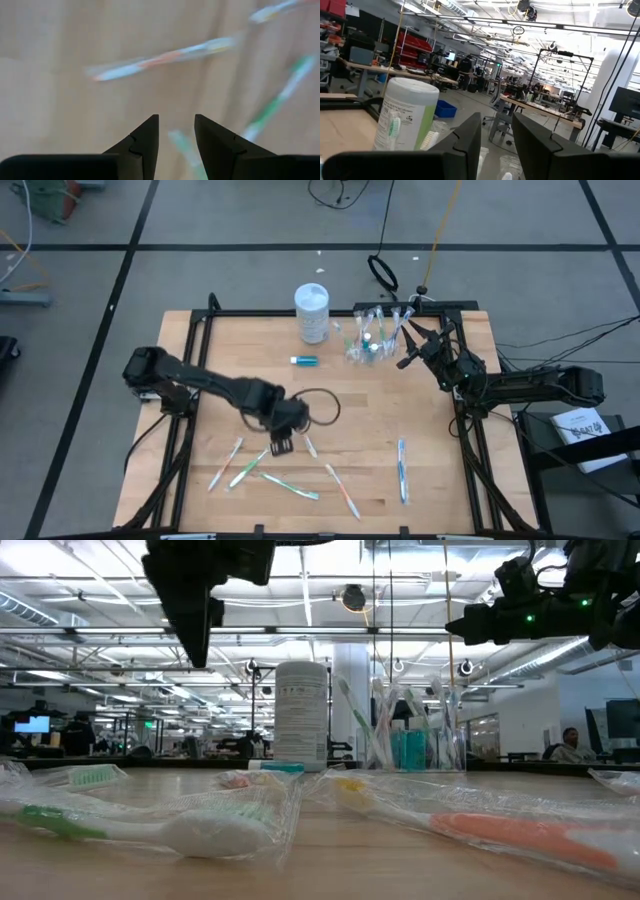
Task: Pick & Place toothbrushing station
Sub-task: Put the green toothbrush into the transparent organizer
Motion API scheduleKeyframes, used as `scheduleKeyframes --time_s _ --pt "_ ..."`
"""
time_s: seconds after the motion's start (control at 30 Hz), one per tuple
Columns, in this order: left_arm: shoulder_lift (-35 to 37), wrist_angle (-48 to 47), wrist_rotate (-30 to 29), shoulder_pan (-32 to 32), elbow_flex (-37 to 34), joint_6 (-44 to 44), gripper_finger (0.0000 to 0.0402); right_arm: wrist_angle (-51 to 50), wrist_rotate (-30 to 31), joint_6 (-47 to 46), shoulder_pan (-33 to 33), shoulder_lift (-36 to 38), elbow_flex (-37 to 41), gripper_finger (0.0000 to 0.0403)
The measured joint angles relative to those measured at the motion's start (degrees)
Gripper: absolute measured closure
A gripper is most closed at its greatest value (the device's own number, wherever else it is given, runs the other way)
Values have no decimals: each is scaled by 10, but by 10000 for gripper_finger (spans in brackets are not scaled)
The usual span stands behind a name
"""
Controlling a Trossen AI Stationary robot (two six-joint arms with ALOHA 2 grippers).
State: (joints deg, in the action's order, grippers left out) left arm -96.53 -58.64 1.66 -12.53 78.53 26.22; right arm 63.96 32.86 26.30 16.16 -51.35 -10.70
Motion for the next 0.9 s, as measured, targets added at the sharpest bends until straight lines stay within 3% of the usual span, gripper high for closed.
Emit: scheduleKeyframes --time_s 0.23,0.53,0.73,0.9 --pt "0 50 6 -81 -65 153 273 -9 0 -17 0 0 0 300" --pt "0 90 -28 -148 -156 344 273 -108 -1 -126 -6 0 0 300" --pt "0 154 -36 -157 -239 404 273 -156 -1 -181 -20 0 0 300" --pt "4 226 -35 -153 -282 361 273 -159 -1 -180 -31 0 0 300"
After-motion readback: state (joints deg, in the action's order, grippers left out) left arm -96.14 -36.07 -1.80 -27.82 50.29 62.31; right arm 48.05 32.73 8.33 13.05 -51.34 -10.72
